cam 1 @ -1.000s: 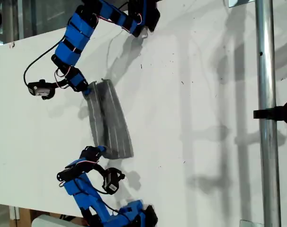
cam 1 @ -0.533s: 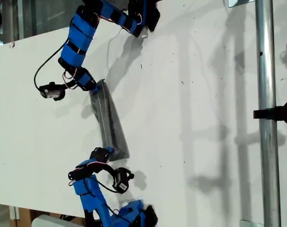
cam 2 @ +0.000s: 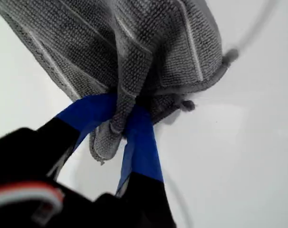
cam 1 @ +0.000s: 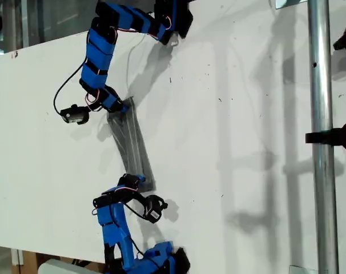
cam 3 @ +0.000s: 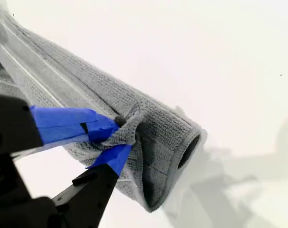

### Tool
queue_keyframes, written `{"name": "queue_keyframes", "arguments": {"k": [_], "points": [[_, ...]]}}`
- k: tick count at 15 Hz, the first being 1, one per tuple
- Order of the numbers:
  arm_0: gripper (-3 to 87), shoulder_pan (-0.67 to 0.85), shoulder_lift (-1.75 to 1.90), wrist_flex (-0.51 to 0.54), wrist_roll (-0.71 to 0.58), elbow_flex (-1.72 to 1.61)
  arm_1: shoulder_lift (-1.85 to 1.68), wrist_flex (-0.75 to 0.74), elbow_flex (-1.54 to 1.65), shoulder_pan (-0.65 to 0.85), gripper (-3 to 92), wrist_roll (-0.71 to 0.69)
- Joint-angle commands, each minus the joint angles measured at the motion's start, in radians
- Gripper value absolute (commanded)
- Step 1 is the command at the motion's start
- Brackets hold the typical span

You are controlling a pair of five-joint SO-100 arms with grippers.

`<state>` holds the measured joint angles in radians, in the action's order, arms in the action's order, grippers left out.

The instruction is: Grasp corners of a towel and fold twice.

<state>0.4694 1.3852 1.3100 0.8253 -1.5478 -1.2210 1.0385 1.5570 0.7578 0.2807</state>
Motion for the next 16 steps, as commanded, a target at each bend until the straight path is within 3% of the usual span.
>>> {"name": "queue_keyframes", "arguments": {"k": [1,4,5,7,10,11,14,15,16], "points": [[16.9,0.009,0.066,0.100,0.058,0.015,-0.029,0.043,-0.063,0.051,36.1,0.015],[20.0,-0.055,0.367,0.333,0.181,-0.031,-0.244,0.167,-0.021,0.103,35.0,0.026],[20.6,-0.083,0.531,0.347,0.233,-0.109,-0.333,0.190,0.017,0.140,35.1,0.046],[20.4,-0.126,0.861,0.324,0.337,-0.324,-0.488,0.187,0.153,0.247,36.8,0.110],[9.3,-0.290,1.224,0.127,0.402,-0.673,-0.612,0.051,0.408,0.391,40.6,0.153],[1.7,-0.331,1.333,0.078,0.451,-0.801,-0.624,-0.003,0.472,0.416,41.3,0.156],[-2.9,-0.439,1.824,-0.115,0.557,-1.220,-0.609,-0.147,0.560,0.354,41.7,0.156],[-2.9,-0.457,2.077,-0.081,0.578,-1.356,-0.594,-0.184,0.552,0.308,41.8,0.158],[-2.9,-0.465,2.086,-0.055,0.600,-1.393,-0.571,-0.209,0.526,0.262,41.7,0.163]]}}
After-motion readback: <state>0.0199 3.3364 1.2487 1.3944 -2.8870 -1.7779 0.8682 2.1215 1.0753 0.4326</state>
